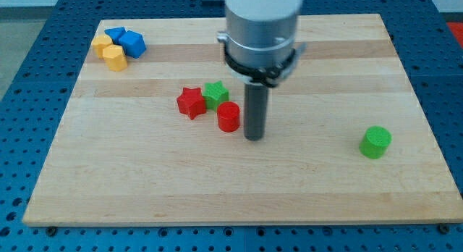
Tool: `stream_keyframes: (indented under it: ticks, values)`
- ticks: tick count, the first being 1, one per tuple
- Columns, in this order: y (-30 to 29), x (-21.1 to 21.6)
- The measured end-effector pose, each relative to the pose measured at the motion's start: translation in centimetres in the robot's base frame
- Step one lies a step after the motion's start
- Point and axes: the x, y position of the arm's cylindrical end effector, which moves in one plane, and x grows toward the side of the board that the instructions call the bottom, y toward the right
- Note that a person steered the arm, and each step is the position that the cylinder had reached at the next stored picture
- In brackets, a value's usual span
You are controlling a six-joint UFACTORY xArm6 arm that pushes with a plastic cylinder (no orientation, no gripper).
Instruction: Push the group of blocks a bit down
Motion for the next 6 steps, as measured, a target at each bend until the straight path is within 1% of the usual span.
stream_keyframes:
  ticks: [1,2,3,4,5,6]
  values:
    - [-2.4,-0.6]
    - [0.9,-3.7]
    - [4.6,-8.9]
    - [-1.1,-10.4]
    - [-4.1,-9.4]
    - [-3.0,-5.2]
